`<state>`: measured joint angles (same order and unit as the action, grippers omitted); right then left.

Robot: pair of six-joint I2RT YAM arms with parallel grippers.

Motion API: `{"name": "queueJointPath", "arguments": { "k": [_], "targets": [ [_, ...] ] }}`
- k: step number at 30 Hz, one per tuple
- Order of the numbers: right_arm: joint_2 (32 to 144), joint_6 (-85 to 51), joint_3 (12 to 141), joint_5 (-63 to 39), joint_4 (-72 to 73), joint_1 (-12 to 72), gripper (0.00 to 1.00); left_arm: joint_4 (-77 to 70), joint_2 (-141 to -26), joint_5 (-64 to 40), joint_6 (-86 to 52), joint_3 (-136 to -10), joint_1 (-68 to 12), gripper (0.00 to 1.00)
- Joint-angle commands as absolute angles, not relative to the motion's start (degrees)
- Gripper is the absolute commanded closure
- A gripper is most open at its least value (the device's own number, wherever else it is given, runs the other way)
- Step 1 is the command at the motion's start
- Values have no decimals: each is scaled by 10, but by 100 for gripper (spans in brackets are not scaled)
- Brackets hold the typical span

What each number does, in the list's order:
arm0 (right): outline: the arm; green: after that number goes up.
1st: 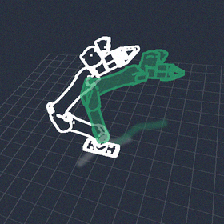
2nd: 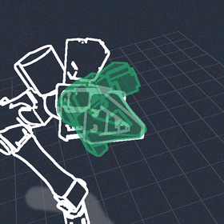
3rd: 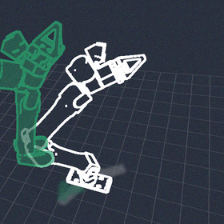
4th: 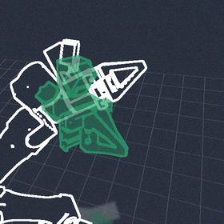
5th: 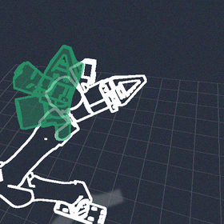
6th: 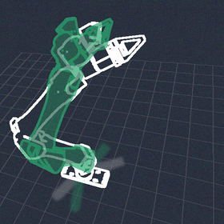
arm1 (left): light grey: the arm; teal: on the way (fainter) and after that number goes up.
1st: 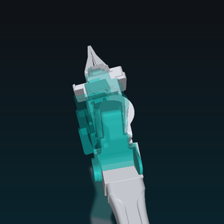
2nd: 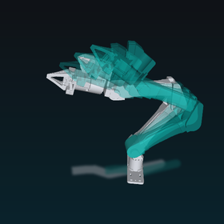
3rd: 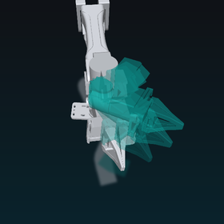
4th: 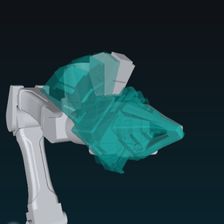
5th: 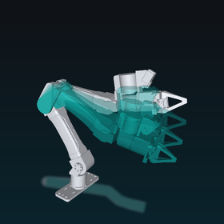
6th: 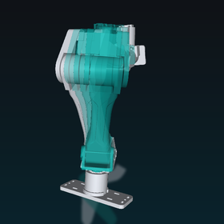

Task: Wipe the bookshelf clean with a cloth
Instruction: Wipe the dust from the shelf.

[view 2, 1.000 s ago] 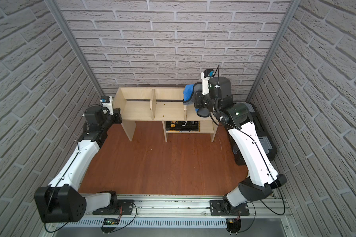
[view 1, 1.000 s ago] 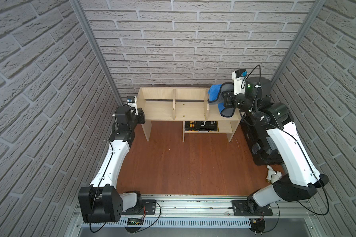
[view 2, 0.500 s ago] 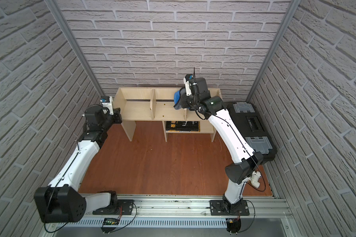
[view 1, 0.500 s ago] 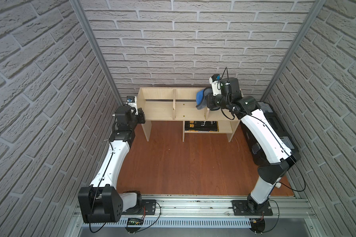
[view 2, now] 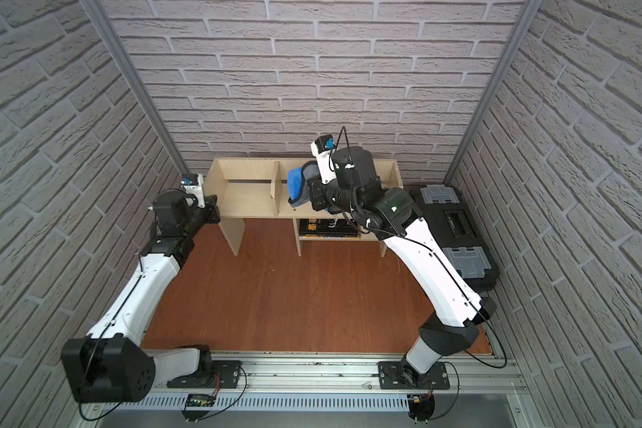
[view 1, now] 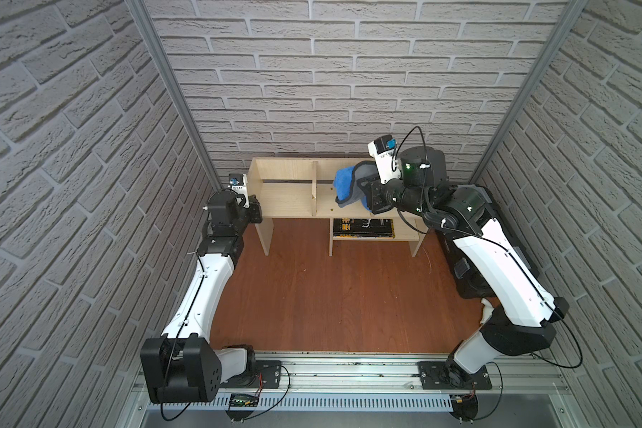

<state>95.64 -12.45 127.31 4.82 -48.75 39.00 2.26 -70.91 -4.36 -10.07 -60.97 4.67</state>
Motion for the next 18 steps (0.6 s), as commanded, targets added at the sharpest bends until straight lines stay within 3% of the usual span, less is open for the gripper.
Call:
{"name": "queueJointPath", "arguments": {
  "k": [1,6,12,18],
  "targets": [
    [1009,-117,1301,27,-445,401,97,71,-696,-106,-99,-614,16,100],
    [1069,-96,1323,36,-369,402,97,69,-691,-104,-94,-610,16,100],
    [1163,-102,1390,41,-395,402,97,66,-696,-114,-98,-612,20,100],
    [1108,-102,1278,53,-396,411,97,64,-692,-116,-99,-611,20,100]
  ]
}}
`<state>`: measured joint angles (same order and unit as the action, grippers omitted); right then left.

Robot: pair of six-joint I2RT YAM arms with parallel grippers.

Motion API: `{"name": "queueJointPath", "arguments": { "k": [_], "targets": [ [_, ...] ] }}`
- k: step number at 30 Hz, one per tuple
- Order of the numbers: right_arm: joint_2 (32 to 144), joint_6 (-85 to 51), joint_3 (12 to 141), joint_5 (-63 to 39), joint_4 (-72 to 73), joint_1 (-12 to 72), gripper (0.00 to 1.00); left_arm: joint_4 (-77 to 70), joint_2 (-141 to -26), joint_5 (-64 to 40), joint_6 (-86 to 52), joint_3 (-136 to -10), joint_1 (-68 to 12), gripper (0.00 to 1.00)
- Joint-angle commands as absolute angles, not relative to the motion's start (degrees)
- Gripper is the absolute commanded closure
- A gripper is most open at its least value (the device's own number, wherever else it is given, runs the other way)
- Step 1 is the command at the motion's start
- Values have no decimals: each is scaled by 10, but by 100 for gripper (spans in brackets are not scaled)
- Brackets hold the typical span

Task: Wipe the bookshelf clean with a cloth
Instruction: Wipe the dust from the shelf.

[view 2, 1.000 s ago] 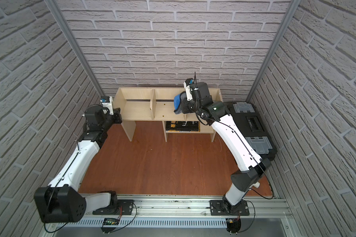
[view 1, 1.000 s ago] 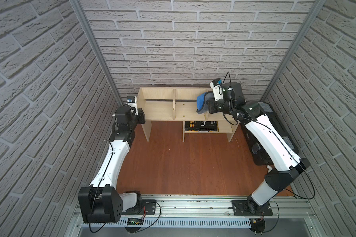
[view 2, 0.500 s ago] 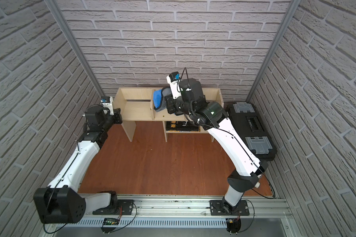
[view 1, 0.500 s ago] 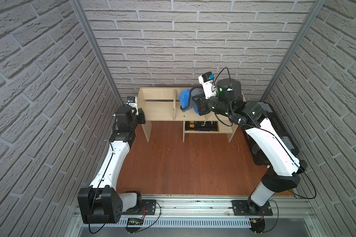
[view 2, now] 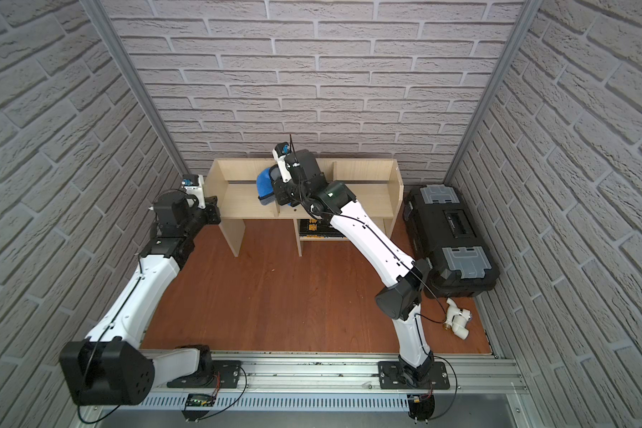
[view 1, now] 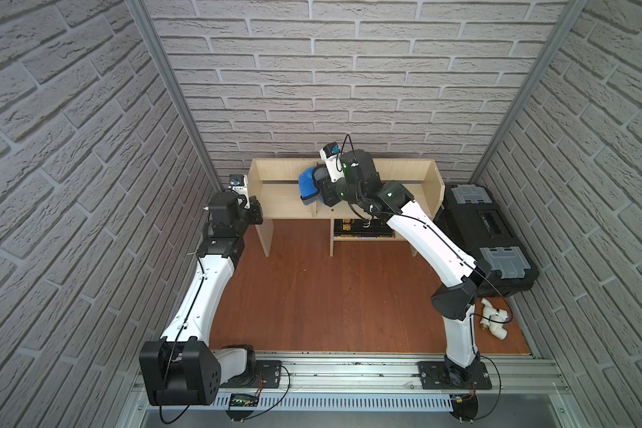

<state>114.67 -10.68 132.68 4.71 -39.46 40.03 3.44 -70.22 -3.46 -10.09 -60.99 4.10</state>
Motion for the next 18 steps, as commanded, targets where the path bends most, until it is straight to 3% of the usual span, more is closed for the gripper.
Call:
{"name": "queueJointPath", "arguments": {
  "k": [1,8,18],
  "targets": [
    [1087,-100,1243,62,-383,415,97,66,-692,-116,-99,-611,20,100],
    [1002,-104,1146,79,-363,426,97,65,-691,-112,-98,-610,21,100],
    [1093,-67,1353,128,-398,422,97,61,-689,-120,-101,-610,22,100]
  ]
}}
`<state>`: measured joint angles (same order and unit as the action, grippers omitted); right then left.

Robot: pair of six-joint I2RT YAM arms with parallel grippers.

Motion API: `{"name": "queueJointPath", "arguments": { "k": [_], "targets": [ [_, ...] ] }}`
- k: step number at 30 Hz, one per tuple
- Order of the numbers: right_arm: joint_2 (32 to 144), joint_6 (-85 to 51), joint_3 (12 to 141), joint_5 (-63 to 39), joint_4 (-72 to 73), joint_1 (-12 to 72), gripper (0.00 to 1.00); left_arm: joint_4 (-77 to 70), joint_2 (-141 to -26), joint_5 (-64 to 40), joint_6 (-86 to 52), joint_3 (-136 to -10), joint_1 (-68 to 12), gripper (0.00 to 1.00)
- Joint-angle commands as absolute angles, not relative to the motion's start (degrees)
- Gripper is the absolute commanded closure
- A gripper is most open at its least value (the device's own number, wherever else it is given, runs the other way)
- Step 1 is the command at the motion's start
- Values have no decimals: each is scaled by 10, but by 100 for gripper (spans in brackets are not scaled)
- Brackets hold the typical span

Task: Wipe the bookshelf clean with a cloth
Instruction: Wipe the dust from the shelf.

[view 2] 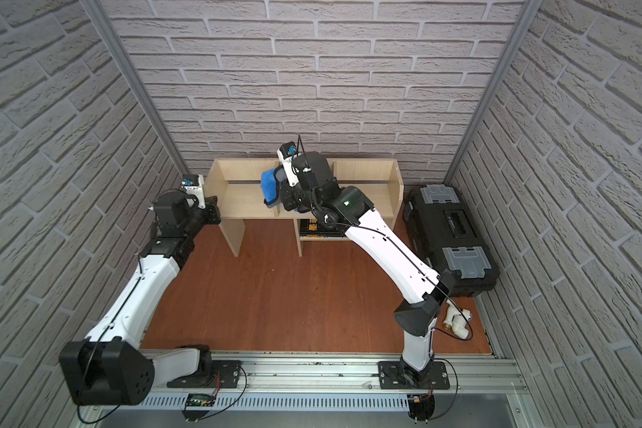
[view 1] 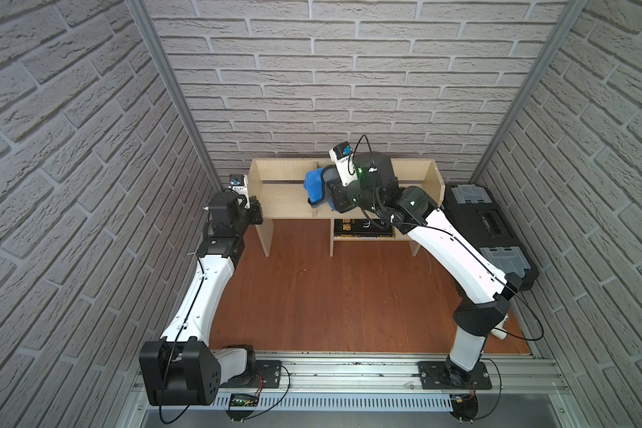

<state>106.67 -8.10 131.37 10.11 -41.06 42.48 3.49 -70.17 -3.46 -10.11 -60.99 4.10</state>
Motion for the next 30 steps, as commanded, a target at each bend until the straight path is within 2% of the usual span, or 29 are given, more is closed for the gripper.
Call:
{"name": "queueJointPath", "arguments": {
  "k": [1,5,9,16,21,25,30],
  "targets": [
    [1107,-69,1371,132,-399,420,97,61,-690,-120,-101,-609,23,100],
    [1171,-74,1436,133,-417,410,97,60,-690,-120,-101,-609,22,100],
    [1166,-67,1407,121,-415,410,97,61,-691,-118,-101,-608,22,100],
    [1035,-77,1205,120,-351,414,97,60,-693,-121,-102,-609,22,100],
    [972,-69,1145,132,-345,416,97,60,-695,-120,-102,-608,22,100],
    [969,-50,1164,176,-352,412,97,59,-697,-123,-105,-608,26,100],
    [1032,-61,1228,195,-404,386,97,58,-695,-121,-103,-607,25,100]
  ]
}}
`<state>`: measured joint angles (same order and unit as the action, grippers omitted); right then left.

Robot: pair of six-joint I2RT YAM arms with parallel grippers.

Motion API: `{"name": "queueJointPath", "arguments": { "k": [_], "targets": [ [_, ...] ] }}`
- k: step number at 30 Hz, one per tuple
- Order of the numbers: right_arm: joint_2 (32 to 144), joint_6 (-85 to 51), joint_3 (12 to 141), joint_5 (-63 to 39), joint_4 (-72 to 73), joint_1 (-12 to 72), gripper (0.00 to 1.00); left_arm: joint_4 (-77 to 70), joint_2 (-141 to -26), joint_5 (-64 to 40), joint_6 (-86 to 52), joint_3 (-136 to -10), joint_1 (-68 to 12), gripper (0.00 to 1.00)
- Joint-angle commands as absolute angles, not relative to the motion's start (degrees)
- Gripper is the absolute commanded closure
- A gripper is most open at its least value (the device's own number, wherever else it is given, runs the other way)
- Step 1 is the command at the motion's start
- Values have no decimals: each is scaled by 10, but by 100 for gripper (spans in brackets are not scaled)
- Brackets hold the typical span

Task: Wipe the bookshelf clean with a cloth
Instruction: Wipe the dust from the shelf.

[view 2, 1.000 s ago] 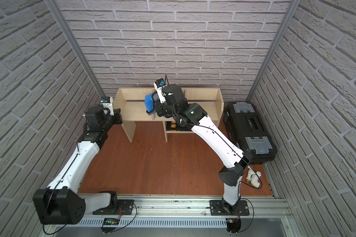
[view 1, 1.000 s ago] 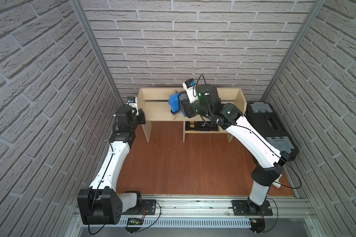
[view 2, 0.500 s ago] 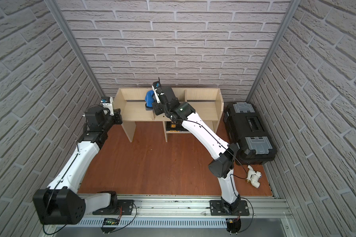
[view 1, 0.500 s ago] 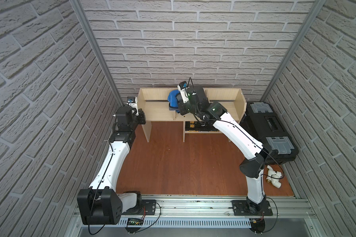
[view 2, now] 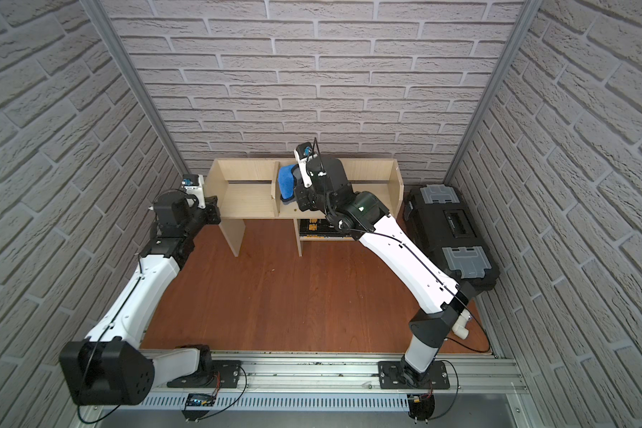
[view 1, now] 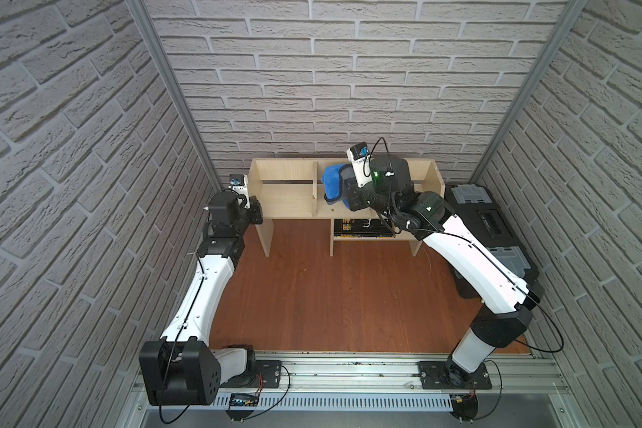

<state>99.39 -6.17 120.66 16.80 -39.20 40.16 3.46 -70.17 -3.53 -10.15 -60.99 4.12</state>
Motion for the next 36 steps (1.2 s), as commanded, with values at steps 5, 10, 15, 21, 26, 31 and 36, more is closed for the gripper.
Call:
{"name": "queueJointPath", "arguments": {
  "k": [5,10,15,21,26,31,36],
  "targets": [
    [1070,-100,1214,183,-410,364,97,56,-697,-126,-105,-608,25,100],
    [1075,-126,1166,109,-368,363,97,56,-699,-125,-106,-607,25,100],
    [1072,-144,1141,53,-342,366,98,56,-696,-126,-107,-608,25,100],
    [1023,-149,1075,49,-332,367,97,55,-699,-128,-108,-607,25,100],
    [942,-138,986,69,-326,370,97,54,-700,-128,-110,-607,25,100],
    [949,-107,1051,167,-392,367,97,53,-701,-128,-112,-607,25,100],
    [946,-90,1136,155,-396,372,97,55,-697,-120,-106,-606,26,100]
  ]
}}
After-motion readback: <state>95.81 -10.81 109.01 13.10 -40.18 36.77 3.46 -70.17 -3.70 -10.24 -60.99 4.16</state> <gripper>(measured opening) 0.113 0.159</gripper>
